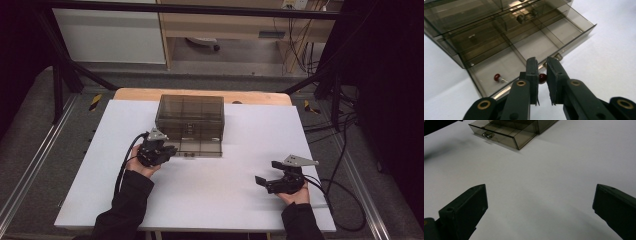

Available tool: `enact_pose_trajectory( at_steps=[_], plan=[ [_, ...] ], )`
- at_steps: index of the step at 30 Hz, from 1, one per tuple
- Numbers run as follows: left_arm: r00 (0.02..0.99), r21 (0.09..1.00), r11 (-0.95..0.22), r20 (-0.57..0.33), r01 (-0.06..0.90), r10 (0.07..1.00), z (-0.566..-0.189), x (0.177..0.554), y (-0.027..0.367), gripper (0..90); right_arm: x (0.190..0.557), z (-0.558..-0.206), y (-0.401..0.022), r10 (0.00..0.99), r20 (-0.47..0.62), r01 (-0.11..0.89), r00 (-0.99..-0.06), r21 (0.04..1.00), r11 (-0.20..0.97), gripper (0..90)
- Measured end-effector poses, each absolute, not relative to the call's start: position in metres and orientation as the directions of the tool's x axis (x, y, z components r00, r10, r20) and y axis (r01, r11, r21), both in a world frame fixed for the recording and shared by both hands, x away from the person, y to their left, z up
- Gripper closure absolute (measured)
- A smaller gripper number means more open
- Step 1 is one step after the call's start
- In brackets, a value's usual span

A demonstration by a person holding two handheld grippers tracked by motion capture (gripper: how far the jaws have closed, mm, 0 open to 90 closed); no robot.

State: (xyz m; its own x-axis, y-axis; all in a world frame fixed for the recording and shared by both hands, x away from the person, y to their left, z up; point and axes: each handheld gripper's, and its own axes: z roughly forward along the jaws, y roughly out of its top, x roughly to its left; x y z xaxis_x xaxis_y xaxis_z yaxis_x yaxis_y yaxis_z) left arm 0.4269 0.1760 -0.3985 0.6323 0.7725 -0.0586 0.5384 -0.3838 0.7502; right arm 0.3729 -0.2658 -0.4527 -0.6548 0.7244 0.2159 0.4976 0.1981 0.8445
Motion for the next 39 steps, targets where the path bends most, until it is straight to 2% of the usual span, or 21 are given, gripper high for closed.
enact_pose_trajectory(
  at_steps=[39],
  plan=[
    [0.523, 0.73, -0.348, -0.014, 0.588, 0.852, -0.429, 0.469, 0.197, 79.2, 0.373, -0.454, -0.265, 0.726, 0.213, 0.501, -0.654, 0.841, 0.205, 0.5]
  ],
)
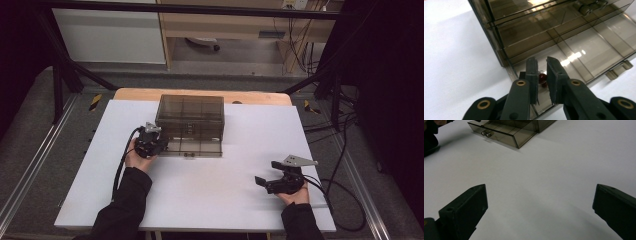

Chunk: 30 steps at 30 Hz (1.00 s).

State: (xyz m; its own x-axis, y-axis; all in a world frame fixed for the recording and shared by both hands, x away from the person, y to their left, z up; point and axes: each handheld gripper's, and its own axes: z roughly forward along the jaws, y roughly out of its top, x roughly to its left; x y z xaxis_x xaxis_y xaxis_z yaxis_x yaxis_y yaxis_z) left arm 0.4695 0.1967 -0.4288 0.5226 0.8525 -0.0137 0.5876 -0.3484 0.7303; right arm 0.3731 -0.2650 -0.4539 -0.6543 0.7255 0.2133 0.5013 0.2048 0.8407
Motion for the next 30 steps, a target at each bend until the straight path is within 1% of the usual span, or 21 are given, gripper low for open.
enact_pose_trajectory(
  at_steps=[8, 10, 14, 17, 22, 23, 30],
  plan=[
    [0.524, 0.723, -0.361, -0.002, 0.589, 0.852, -0.433, 0.471, 0.196, 78.1, 0.373, -0.454, -0.265, 0.726, 0.213, 0.501, -0.654, 0.841, 0.205, 0.5],
    [0.524, 0.727, -0.361, 0.001, 0.584, 0.851, -0.432, 0.47, 0.195, 76.5, 0.373, -0.454, -0.265, 0.725, 0.213, 0.501, -0.654, 0.841, 0.205, 0.5],
    [0.528, 0.739, -0.356, 0.0, 0.572, 0.849, -0.427, 0.466, 0.196, 70.9, 0.373, -0.454, -0.265, 0.725, 0.215, 0.502, -0.654, 0.84, 0.204, 0.6],
    [0.534, 0.75, -0.353, -0.001, 0.559, 0.845, -0.423, 0.462, 0.196, 65.0, 0.373, -0.453, -0.265, 0.724, 0.217, 0.502, -0.654, 0.841, 0.202, 0.6],
    [0.546, 0.761, -0.337, -0.027, 0.554, 0.837, -0.417, 0.456, 0.197, 54.6, 0.373, -0.454, -0.265, 0.724, 0.219, 0.503, -0.654, 0.841, 0.2, 0.5],
    [0.549, 0.76, -0.328, -0.045, 0.561, 0.835, -0.417, 0.455, 0.197, 52.8, 0.373, -0.454, -0.265, 0.724, 0.218, 0.503, -0.654, 0.841, 0.201, 0.5],
    [0.586, 0.769, -0.33, -0.072, 0.548, 0.807, -0.414, 0.442, 0.201, 43.8, 0.373, -0.453, -0.265, 0.722, 0.221, 0.502, -0.656, 0.842, 0.199, 0.6]
  ],
)
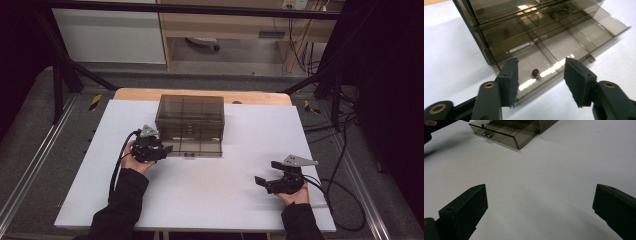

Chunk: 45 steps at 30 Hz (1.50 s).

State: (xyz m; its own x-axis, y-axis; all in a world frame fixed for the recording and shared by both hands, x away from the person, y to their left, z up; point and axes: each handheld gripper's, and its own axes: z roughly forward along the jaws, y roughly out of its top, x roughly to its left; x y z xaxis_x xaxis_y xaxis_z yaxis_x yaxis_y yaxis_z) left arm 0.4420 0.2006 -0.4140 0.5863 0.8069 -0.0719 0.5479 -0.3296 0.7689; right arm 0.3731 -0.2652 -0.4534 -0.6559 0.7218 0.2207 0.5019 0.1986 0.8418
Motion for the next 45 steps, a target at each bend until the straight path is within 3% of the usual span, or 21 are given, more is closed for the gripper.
enact_pose_trajectory(
  at_steps=[10, 16, 28, 39, 45],
  plan=[
    [0.632, 0.781, -0.338, -0.093, 0.526, 0.769, -0.416, 0.427, 0.2, 31.0, 0.373, -0.454, -0.265, 0.723, 0.218, 0.502, -0.655, 0.841, 0.201, 0.5],
    [0.65, 0.792, -0.343, -0.088, 0.505, 0.755, -0.417, 0.418, 0.196, 17.6, 0.374, -0.454, -0.264, 0.723, 0.222, 0.503, -0.654, 0.841, 0.197, 0.5],
    [0.66, 0.774, -0.369, -0.082, 0.514, 0.747, -0.424, 0.414, 0.19, 6.6, 0.374, -0.455, -0.264, 0.724, 0.222, 0.506, -0.653, 0.839, 0.2, 0.5],
    [0.67, 0.768, -0.384, -0.078, 0.512, 0.738, -0.427, 0.412, 0.184, 4.7, 0.374, -0.454, -0.265, 0.724, 0.222, 0.504, -0.654, 0.841, 0.197, 0.5],
    [0.679, 0.761, -0.398, -0.074, 0.511, 0.731, -0.429, 0.411, 0.182, 8.5, 0.374, -0.454, -0.265, 0.724, 0.22, 0.504, -0.654, 0.84, 0.2, 0.5]
  ],
)
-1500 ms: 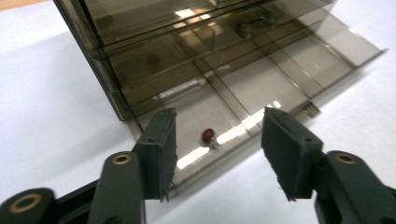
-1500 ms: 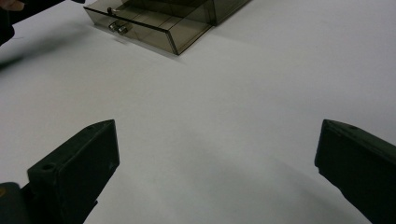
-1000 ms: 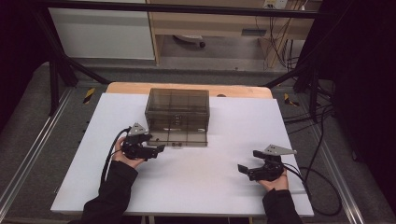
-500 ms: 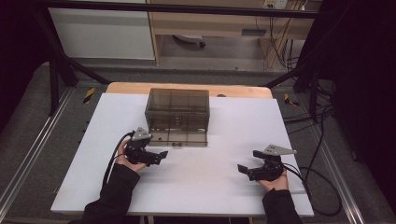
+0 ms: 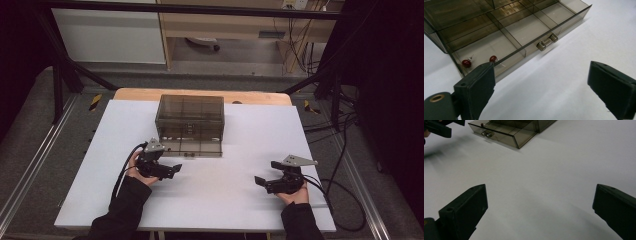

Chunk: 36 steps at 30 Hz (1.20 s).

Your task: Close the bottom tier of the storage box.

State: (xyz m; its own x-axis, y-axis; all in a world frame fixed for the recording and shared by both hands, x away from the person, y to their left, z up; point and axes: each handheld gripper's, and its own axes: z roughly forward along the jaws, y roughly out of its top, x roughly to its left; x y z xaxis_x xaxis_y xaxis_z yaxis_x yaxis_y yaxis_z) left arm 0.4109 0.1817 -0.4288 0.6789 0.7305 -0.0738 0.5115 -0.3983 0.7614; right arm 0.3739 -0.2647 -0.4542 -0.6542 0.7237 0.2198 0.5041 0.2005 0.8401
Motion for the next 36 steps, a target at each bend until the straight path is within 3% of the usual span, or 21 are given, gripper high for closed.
enact_pose_trajectory(
  at_steps=[18, 36],
  plan=[
    [0.686, 0.74, -0.414, -0.088, 0.53, 0.722, -0.434, 0.414, 0.177, 43.1, 0.373, -0.454, -0.265, 0.723, 0.223, 0.505, -0.653, 0.84, 0.197, 0.5],
    [0.692, 0.728, -0.443, -0.061, 0.523, 0.719, -0.438, 0.42, 0.169, 68.3, 0.374, -0.453, -0.266, 0.725, 0.221, 0.503, -0.653, 0.842, 0.196, 0.5]
  ],
)
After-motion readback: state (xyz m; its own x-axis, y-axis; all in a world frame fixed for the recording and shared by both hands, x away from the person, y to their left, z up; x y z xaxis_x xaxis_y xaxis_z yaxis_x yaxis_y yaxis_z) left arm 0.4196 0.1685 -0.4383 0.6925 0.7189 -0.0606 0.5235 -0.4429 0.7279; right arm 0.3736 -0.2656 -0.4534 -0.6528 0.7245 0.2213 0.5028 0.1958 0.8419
